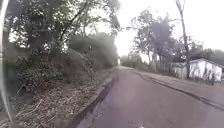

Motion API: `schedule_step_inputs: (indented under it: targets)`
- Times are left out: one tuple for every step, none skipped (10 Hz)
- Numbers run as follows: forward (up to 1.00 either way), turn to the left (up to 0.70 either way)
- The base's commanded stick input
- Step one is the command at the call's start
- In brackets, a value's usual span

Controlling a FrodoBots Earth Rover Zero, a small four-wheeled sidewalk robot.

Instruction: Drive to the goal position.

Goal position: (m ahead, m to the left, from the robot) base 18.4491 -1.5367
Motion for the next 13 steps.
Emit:
schedule_step_inputs:
  targets:
    - [0.70,0.01]
    - [0.70,0.01]
    - [0.70,-0.11]
    - [0.70,-0.34]
    - [0.70,-0.34]
    - [0.70,-0.34]
    - [0.70,-0.34]
    - [0.70,-0.19]
    - [0.70,0.01]
    - [0.70,0.01]
    - [0.70,0.01]
    - [0.70,0.01]
    - [0.70,0.01]
